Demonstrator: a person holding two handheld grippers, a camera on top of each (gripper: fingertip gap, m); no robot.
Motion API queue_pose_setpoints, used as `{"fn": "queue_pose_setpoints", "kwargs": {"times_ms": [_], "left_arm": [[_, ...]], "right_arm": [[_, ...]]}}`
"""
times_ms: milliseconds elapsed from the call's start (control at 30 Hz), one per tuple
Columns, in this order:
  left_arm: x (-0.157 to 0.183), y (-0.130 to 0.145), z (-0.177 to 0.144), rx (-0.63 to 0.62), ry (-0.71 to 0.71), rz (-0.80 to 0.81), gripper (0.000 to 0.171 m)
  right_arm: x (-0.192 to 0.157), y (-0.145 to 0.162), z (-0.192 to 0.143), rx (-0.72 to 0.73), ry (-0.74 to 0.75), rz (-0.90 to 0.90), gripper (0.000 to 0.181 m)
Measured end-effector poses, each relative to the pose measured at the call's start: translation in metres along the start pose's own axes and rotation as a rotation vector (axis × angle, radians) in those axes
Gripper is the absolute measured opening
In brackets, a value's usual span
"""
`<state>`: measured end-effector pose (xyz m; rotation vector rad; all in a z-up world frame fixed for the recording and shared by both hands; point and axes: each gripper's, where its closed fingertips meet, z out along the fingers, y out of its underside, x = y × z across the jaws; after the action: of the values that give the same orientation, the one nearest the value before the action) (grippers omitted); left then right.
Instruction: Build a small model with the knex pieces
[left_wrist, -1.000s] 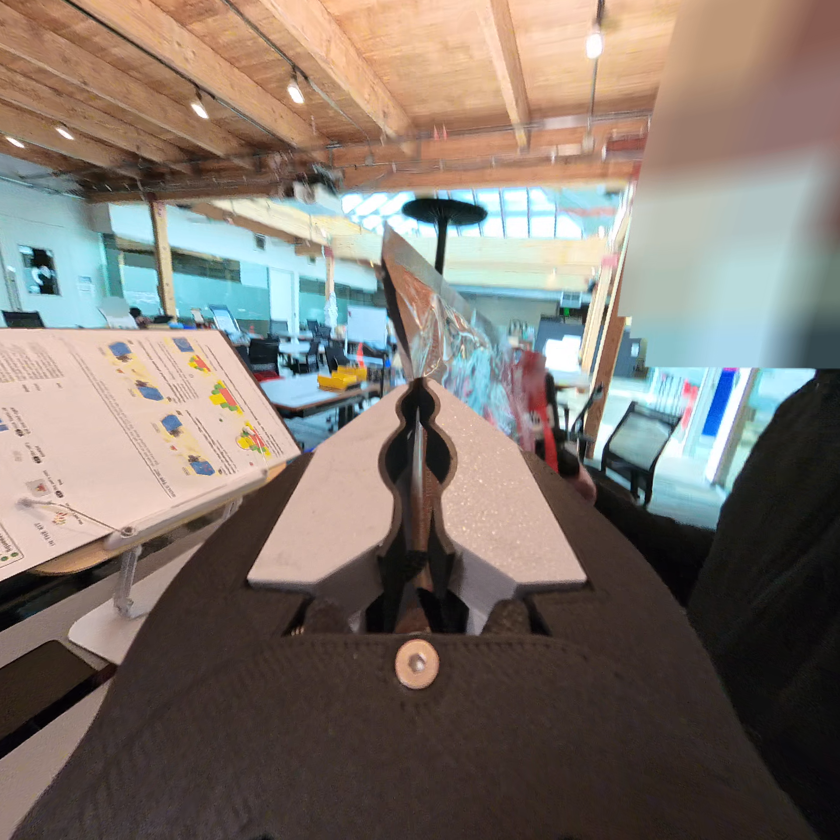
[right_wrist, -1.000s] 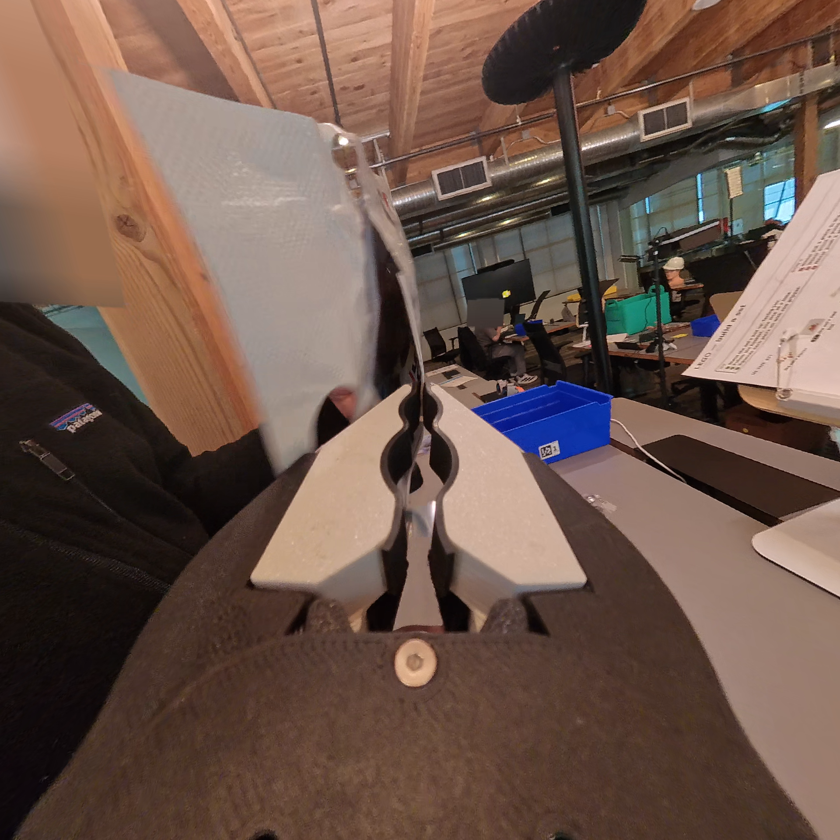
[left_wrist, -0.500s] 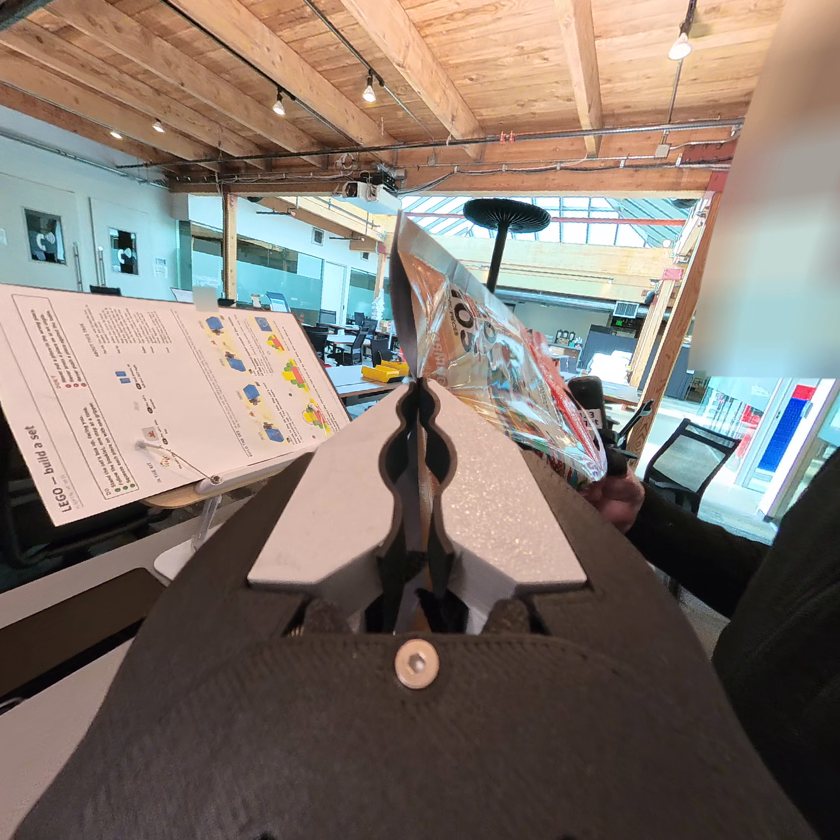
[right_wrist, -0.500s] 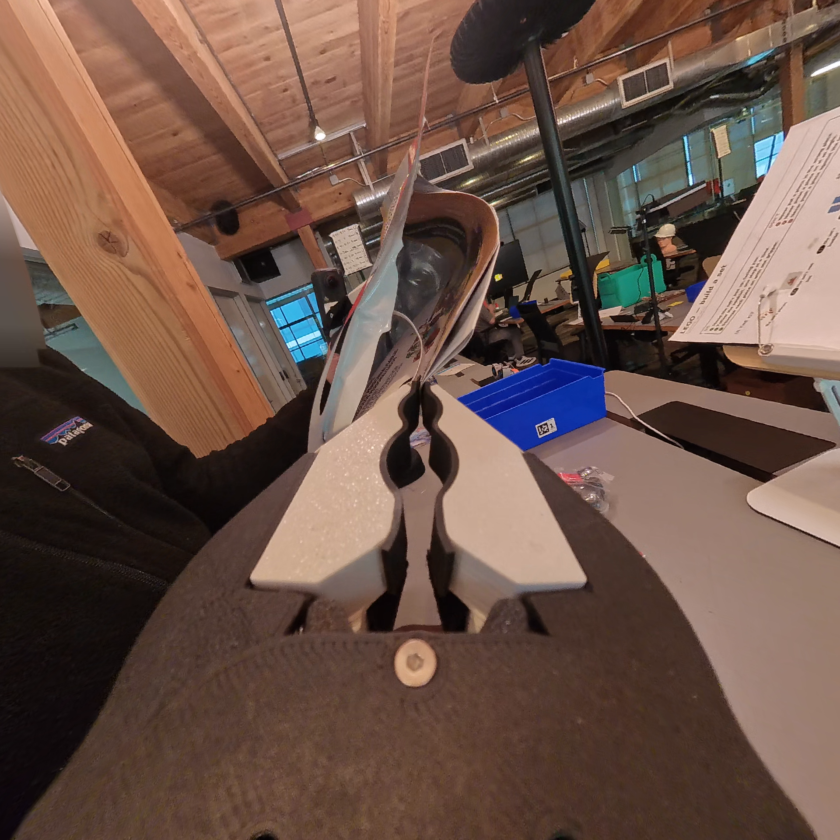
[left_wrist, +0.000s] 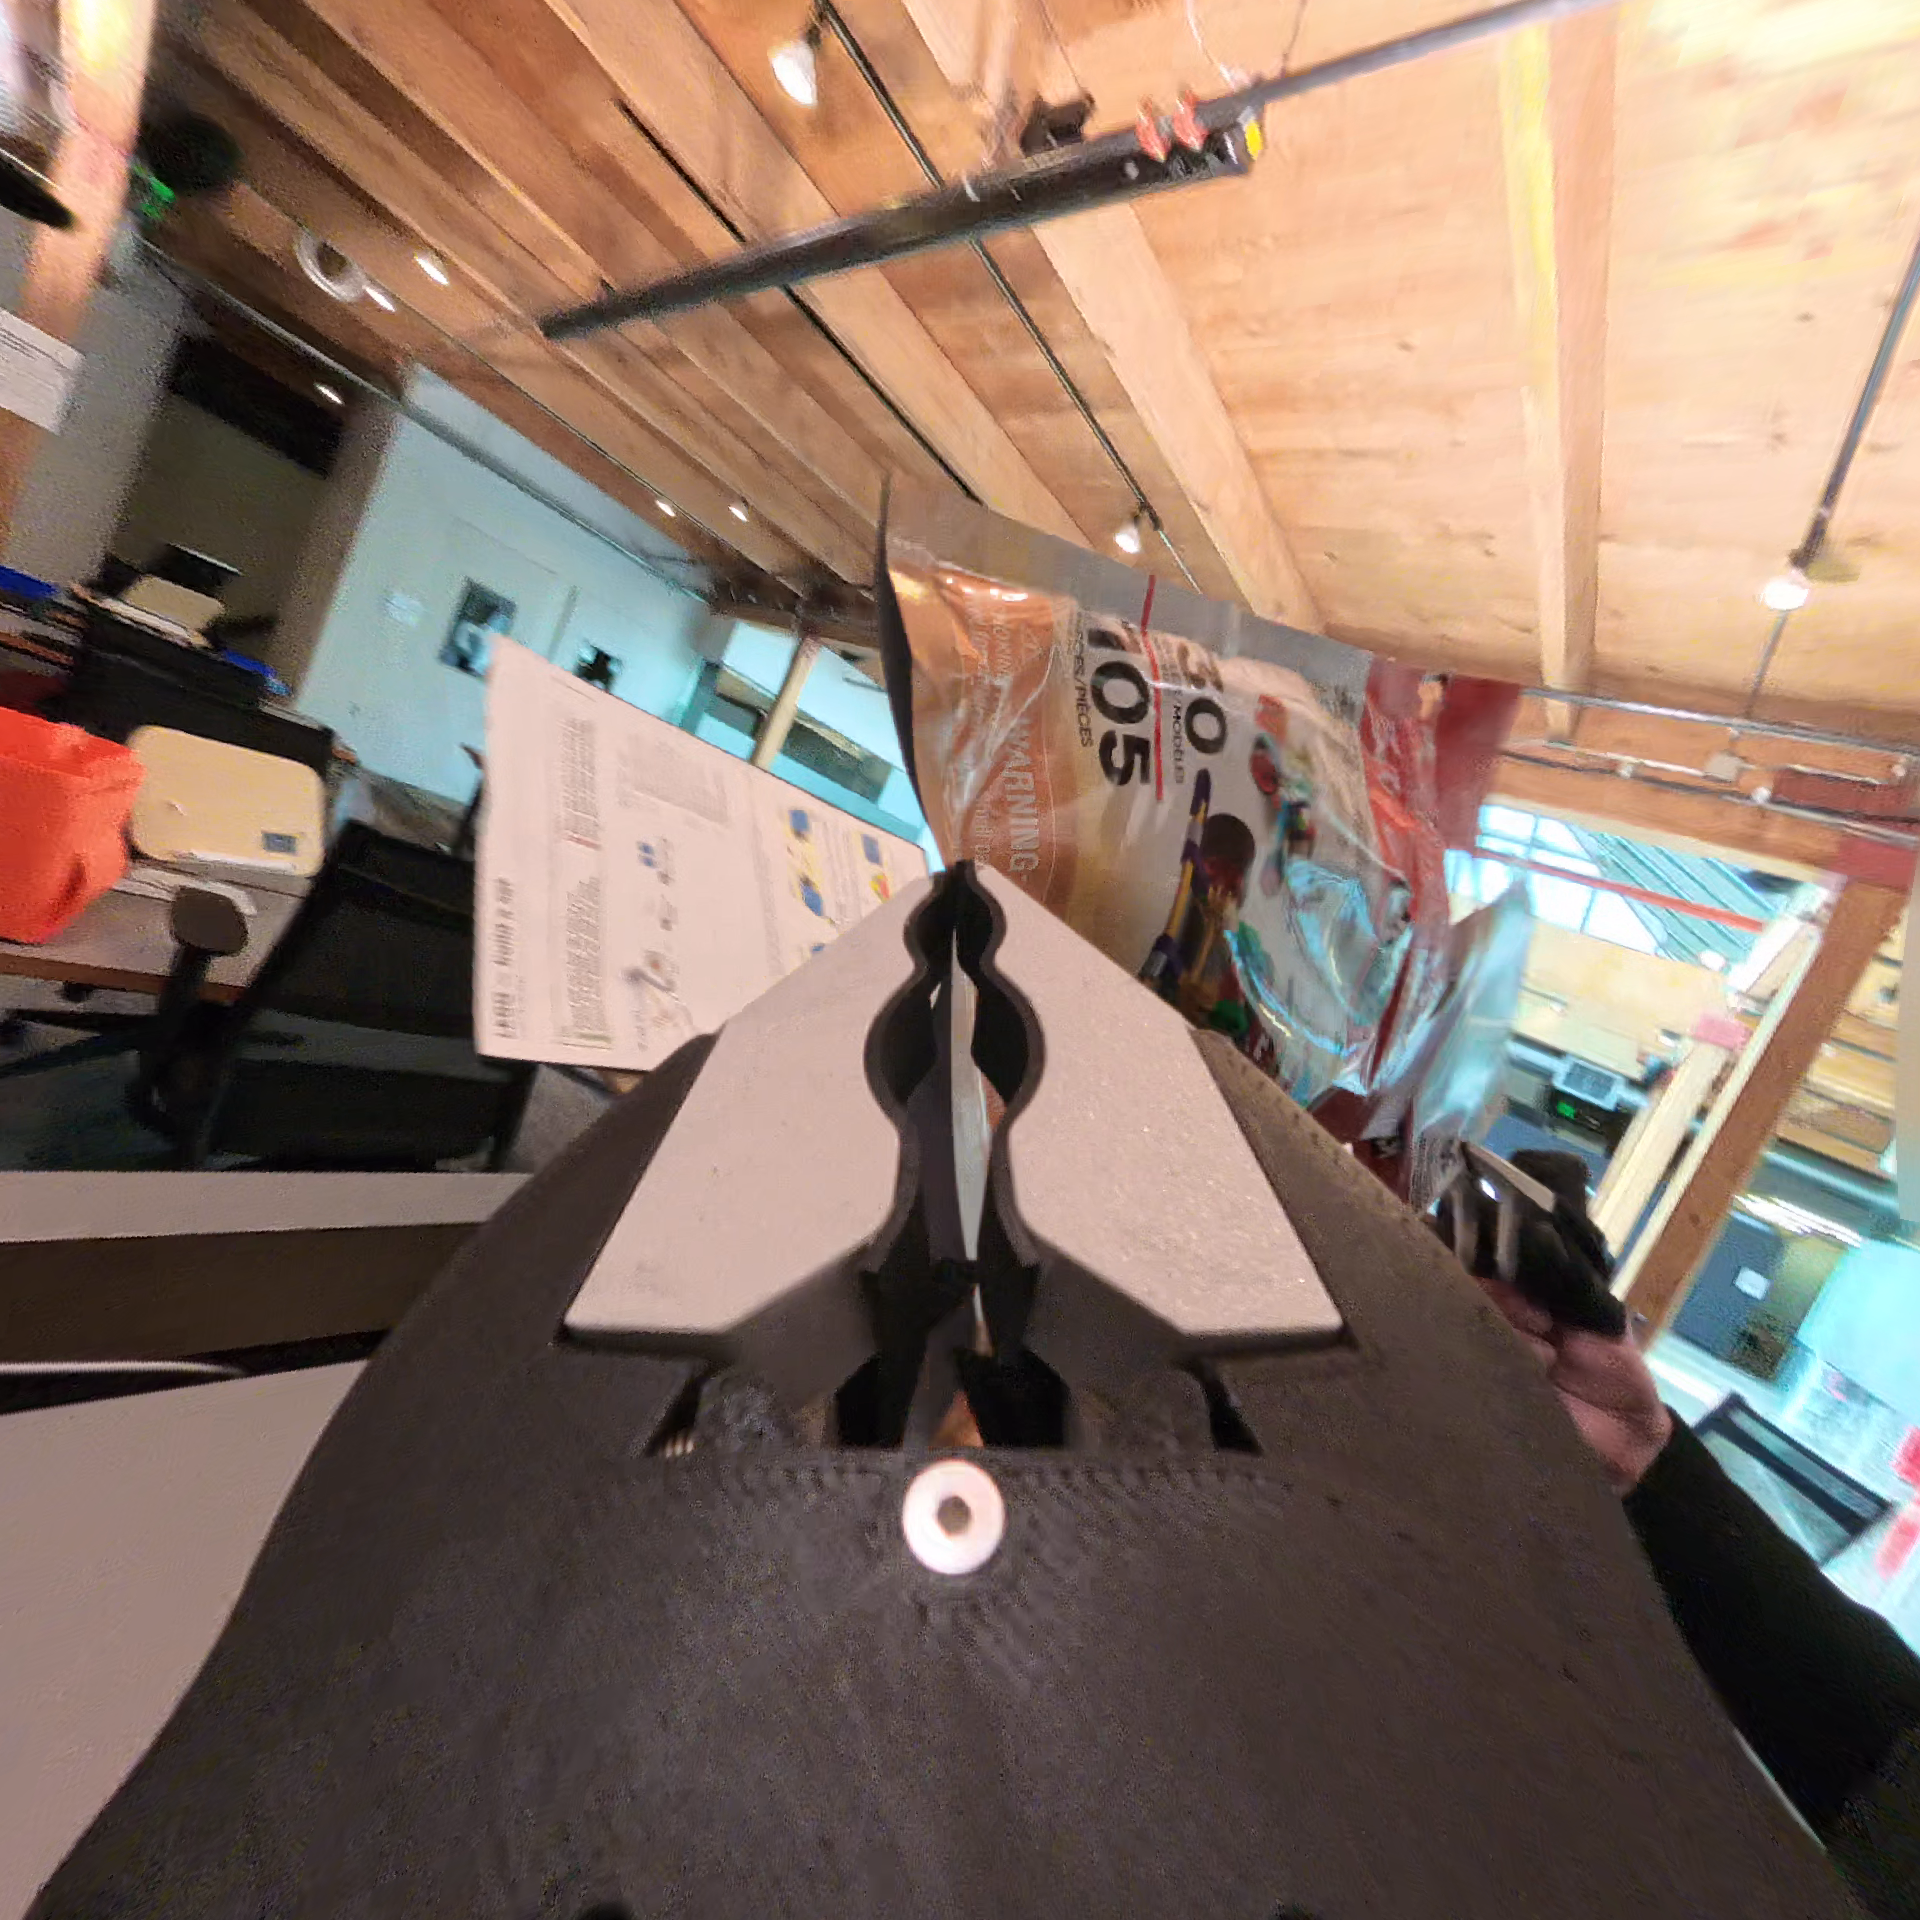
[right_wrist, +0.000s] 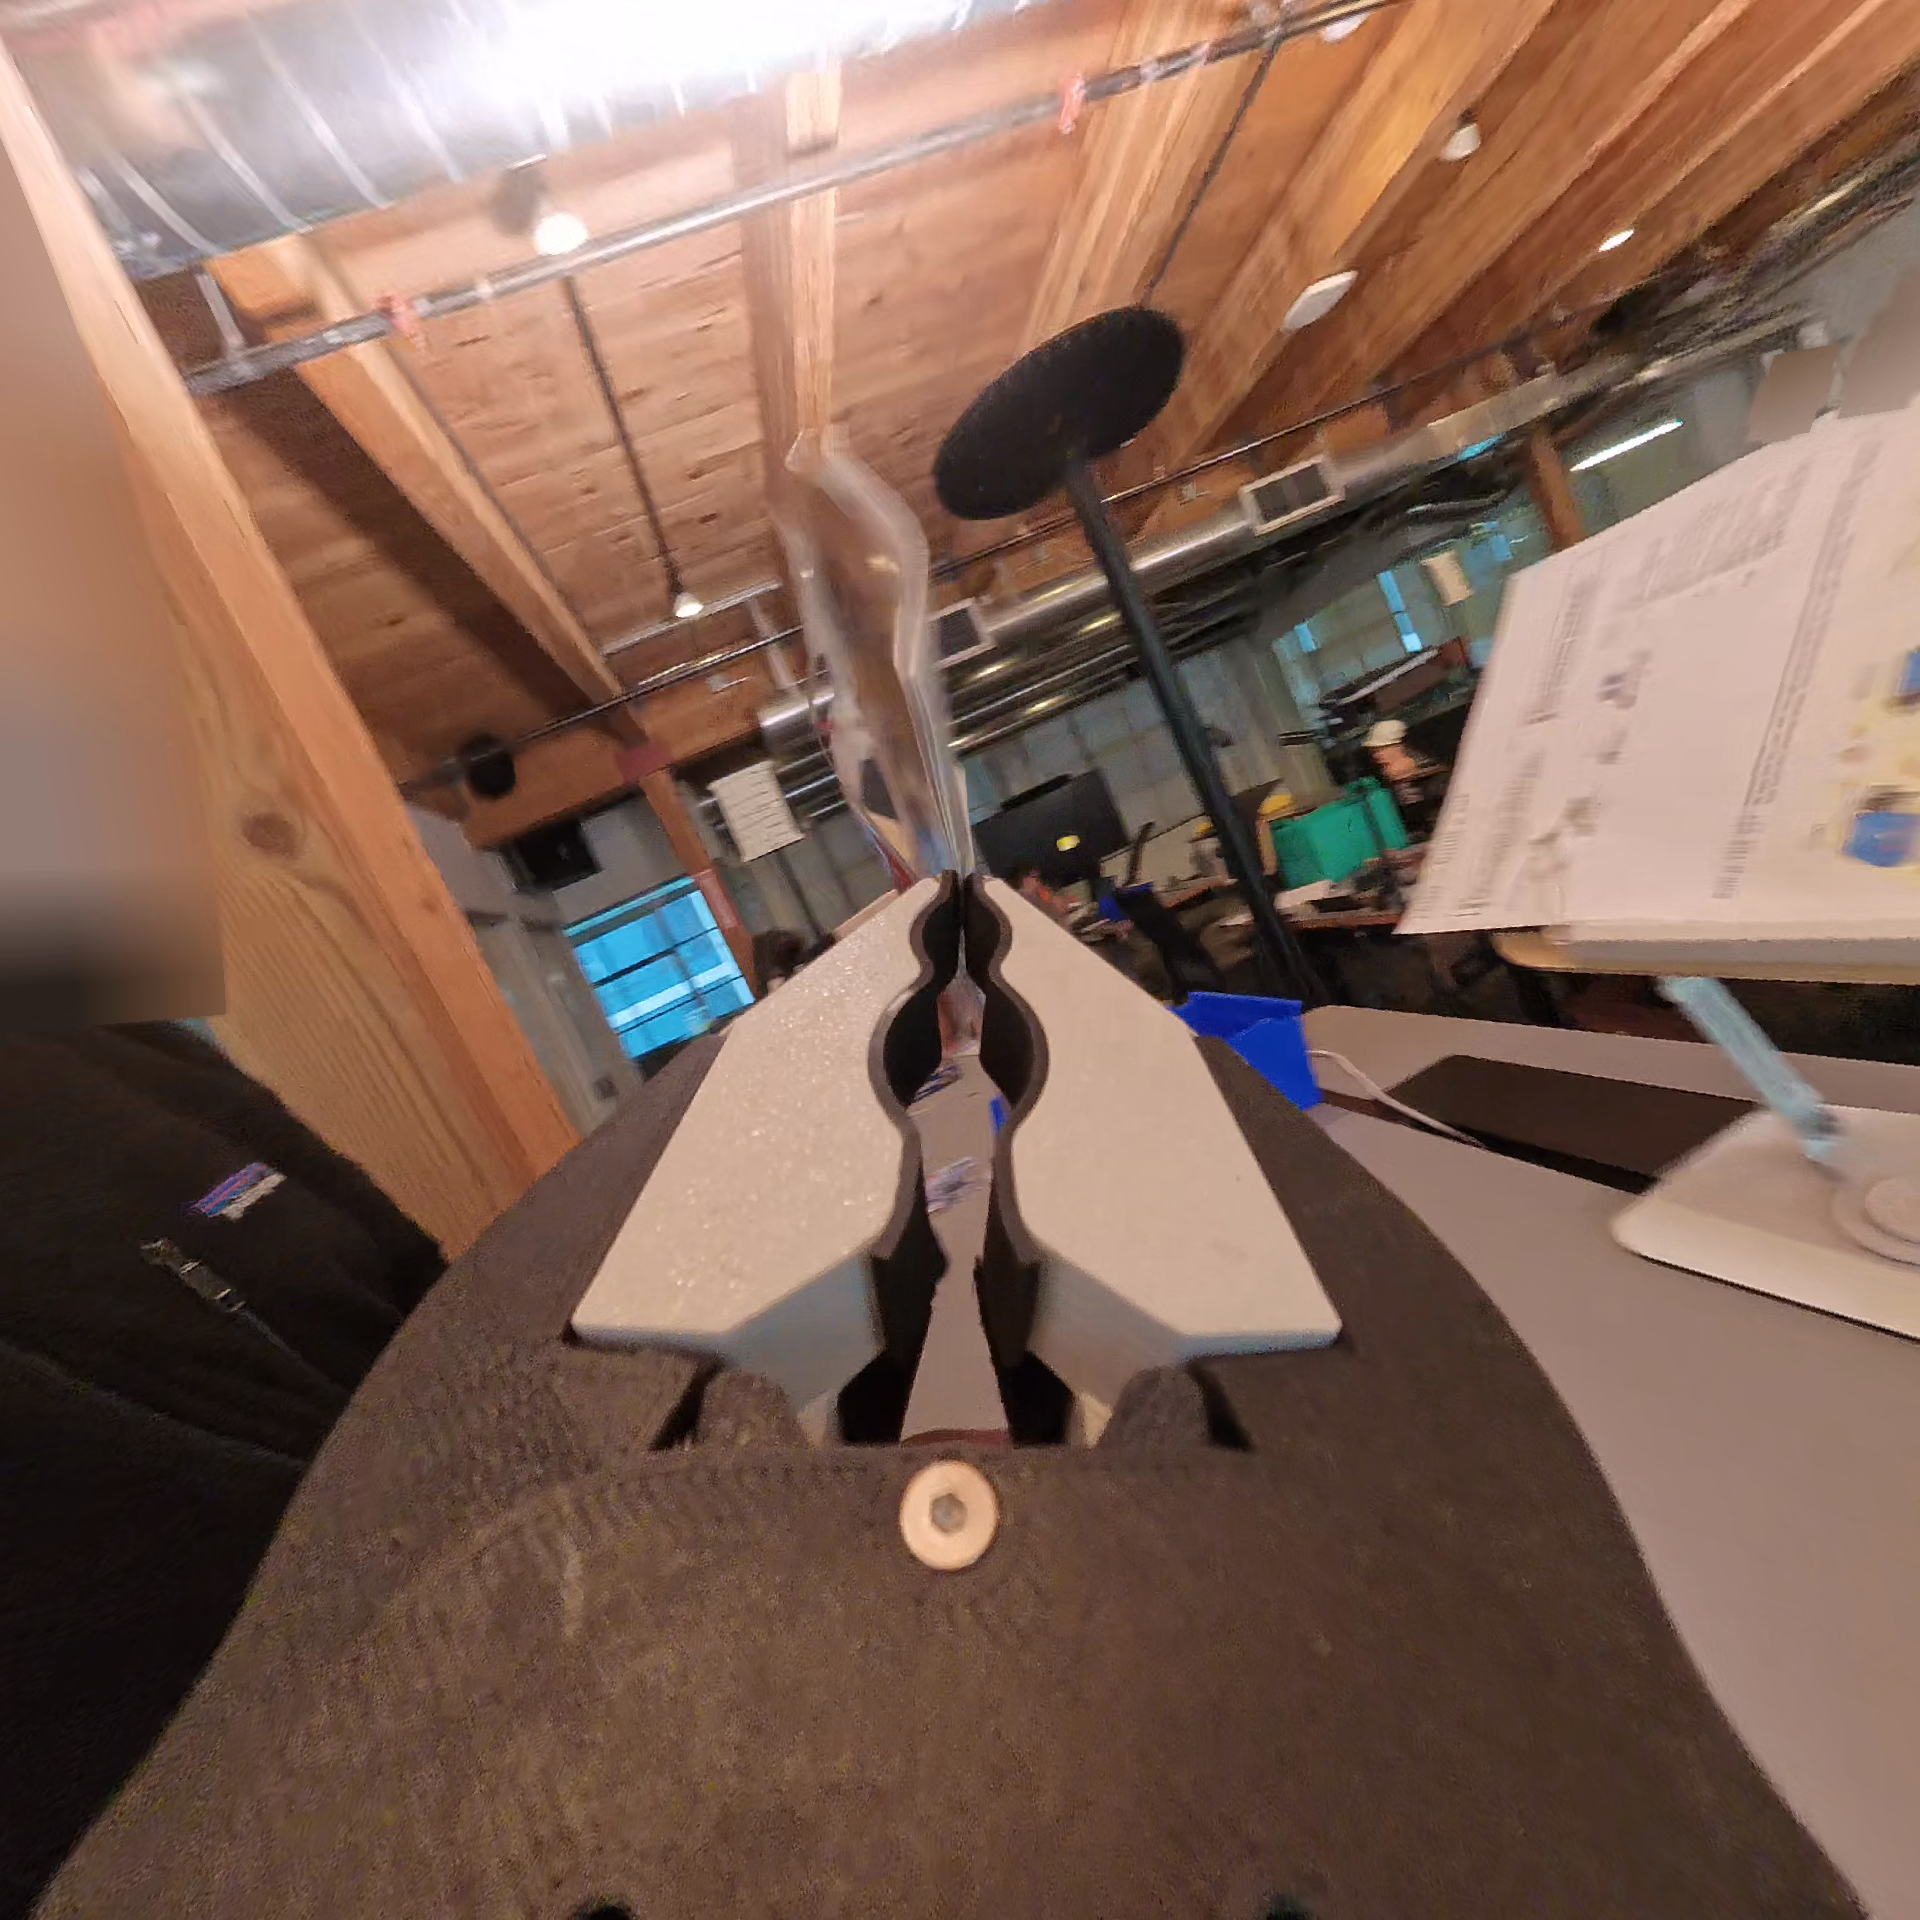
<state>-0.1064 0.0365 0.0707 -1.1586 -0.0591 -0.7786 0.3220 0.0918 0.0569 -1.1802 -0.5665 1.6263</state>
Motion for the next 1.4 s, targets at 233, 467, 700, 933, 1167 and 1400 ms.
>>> {"fn": "queue_pose_setpoints", "kwargs": {"times_ms": [233, 467, 700, 933, 1167, 1400], "left_arm": [[-0.004, -0.03, -0.019, -0.041, 0.029, 0.075, 0.0], [0.01, -0.046, -0.019, -0.017, 0.116, 0.113, 0.0], [0.024, -0.037, -0.003, -0.07, 0.176, 0.103, 0.0], [0.048, -0.011, 0.011, -0.147, 0.292, 0.077, 0.0], [0.093, 0.001, 0.029, -0.061, 0.598, -0.01, 0.0], [0.111, 0.018, 0.028, 0.005, 0.77, -0.099, 0.0]], "right_arm": [[0.038, 0.022, -0.029, -0.11, 0.133, 0.007, 0.0], [0.065, 0.059, -0.041, -0.19, 0.24, 0.054, 0.0], [0.087, 0.132, -0.07, -0.232, 0.437, 0.266, 0.015], [0.074, 0.178, -0.119, -0.447, 0.701, 0.014, 0.097], [-0.04, 0.123, 0.018, -0.417, 0.258, -0.384, 0.104], [-0.117, 0.132, 0.089, -0.415, 0.099, -0.823, 0.014]]}}
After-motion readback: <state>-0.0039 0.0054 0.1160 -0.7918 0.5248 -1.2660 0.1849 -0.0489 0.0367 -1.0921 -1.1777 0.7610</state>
